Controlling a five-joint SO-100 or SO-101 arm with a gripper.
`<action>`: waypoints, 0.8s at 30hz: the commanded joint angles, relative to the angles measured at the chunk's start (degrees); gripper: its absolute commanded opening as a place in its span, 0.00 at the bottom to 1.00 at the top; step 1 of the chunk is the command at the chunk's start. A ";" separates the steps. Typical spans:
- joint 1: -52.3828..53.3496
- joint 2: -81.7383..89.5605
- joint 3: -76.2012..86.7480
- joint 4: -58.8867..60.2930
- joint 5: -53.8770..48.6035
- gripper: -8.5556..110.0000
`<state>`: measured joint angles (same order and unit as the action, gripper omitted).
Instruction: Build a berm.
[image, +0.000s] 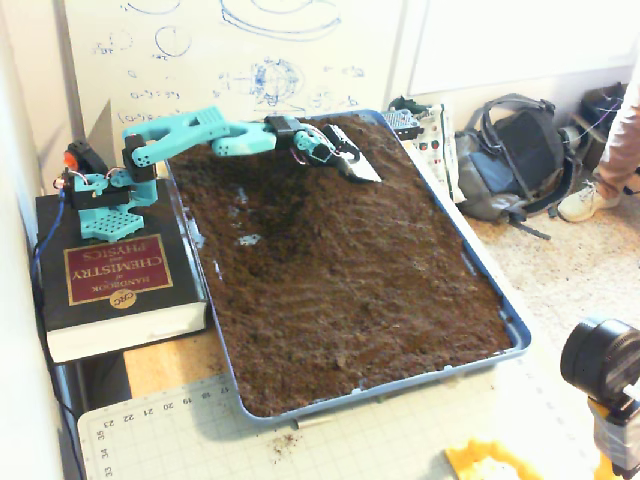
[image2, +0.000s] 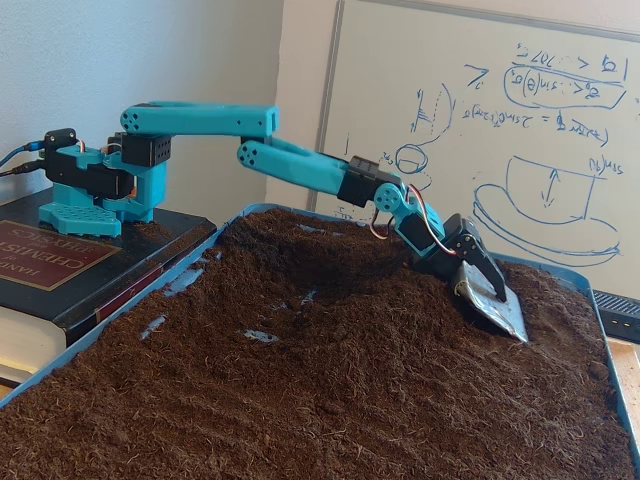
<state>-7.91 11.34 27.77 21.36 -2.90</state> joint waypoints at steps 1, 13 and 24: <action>2.37 5.89 13.27 0.62 0.18 0.07; 2.29 24.87 42.89 0.62 0.09 0.07; 2.37 31.82 54.76 0.62 0.09 0.08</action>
<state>-7.47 42.98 74.27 21.27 -2.90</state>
